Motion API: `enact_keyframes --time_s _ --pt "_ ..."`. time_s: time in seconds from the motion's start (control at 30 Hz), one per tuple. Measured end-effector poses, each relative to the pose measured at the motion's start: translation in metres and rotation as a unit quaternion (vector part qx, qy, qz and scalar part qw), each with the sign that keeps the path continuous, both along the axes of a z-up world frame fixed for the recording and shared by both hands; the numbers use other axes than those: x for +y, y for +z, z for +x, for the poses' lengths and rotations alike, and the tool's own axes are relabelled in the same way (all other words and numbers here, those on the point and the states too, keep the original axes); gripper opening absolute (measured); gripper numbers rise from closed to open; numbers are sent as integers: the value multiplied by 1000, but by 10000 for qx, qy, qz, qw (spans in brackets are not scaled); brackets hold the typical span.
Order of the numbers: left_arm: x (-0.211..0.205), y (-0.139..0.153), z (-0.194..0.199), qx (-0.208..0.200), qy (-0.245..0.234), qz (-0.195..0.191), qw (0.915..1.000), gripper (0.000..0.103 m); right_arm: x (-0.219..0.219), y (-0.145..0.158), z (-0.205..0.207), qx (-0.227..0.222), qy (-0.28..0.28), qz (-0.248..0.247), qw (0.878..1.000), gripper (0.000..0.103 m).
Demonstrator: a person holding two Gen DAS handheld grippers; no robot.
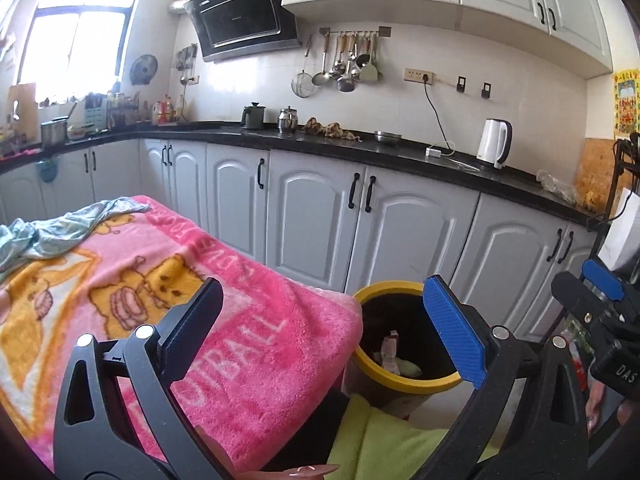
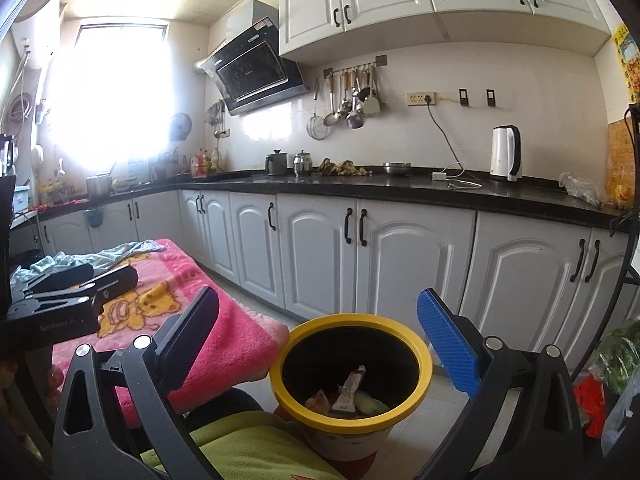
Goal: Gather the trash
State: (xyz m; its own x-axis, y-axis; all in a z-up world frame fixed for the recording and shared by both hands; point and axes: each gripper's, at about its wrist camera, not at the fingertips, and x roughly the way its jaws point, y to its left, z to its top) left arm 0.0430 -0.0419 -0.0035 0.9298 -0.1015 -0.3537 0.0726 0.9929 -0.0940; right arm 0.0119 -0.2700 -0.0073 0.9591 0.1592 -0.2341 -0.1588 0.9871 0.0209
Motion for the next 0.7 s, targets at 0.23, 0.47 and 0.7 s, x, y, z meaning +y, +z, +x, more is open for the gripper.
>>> enact_keyframes --time_s 0.23,0.47,0.7 --pt "-5 -6 -5 -141 -61 52 9999 92 1 -2 -1 -130 -63 -23 9999 97" --pt "-5 -7 -7 -172 -12 -23 9998 92 3 -4 1 -71 -91 -53 9999 97" --pt "-4 -5 -8 -190 -2 -46 9998 92 4 -4 3 -55 -88 -61 9999 97"
